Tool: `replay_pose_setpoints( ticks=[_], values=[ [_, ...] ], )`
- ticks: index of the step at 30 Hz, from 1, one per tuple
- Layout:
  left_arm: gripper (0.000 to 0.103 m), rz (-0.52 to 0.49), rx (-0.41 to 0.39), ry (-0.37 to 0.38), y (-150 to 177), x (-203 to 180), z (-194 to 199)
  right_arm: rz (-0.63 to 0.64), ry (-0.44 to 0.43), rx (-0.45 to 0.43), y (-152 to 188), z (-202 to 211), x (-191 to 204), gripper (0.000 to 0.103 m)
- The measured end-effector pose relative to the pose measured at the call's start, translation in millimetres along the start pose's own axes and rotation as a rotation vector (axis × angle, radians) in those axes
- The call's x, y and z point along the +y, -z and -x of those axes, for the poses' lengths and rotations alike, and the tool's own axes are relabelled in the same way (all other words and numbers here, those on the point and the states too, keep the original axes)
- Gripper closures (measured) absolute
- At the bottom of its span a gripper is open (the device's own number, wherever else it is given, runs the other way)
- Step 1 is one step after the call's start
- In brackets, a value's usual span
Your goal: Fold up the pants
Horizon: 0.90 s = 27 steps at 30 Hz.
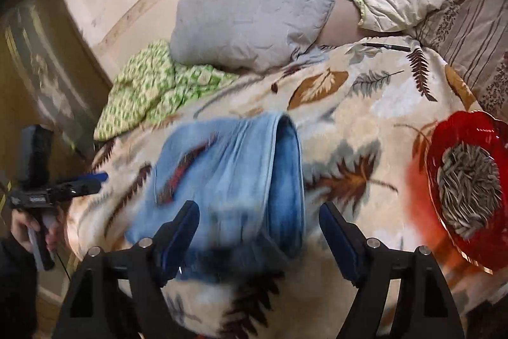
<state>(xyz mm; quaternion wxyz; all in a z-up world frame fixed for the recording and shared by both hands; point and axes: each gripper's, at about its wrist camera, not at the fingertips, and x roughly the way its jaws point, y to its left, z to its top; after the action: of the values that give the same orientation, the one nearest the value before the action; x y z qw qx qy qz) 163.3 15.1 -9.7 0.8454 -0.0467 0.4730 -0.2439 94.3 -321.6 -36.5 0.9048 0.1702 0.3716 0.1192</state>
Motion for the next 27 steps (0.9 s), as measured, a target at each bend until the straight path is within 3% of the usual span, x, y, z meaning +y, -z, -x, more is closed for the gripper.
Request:
replay_pose_setpoints(
  ticks=[4,10,12,14,15,16,19,27],
  values=[
    [0.011,0.076,0.058,-0.019,-29.5,14.5,-47.5,-0.06,-0.022,0.0,-28.0,-24.2,-4.4,0.023],
    [0.01,0.149,0.142,0.043,-51.9,18.5,-103.0,-0.192,-0.089,0.088,-54.4,-78.9,-30.6,0.023],
    [0.008,0.137,0.194,0.0,-51.9,15.4,-120.3,-0.229,-0.157,0.137,-53.0,-99.9,-37.0,0.036],
    [0.01,0.112,0.217,-0.001,-52.6,11.7,-128.7,-0.219,-0.22,0.181,-49.1,-116.7,-36.4,0.089],
    [0.017,0.087,0.22,0.001,-52.5,8.2,-128.8,-0.201,-0.224,0.193,-46.1,-122.2,-34.8,0.09],
    [0.036,0.072,0.224,0.004,-52.3,6.5,-128.4,-0.172,-0.197,0.191,-43.2,-123.7,-32.7,0.091],
    [0.049,0.006,0.214,0.027,-48.6,2.9,-121.7,-0.136,-0.167,0.173,-36.3,-118.9,-34.0,0.092],
    [0.049,0.052,0.208,0.039,-35.5,24.8,-142.0,-0.096,-0.089,0.178,-12.9,-140.9,-44.2,0.09]
  ],
)
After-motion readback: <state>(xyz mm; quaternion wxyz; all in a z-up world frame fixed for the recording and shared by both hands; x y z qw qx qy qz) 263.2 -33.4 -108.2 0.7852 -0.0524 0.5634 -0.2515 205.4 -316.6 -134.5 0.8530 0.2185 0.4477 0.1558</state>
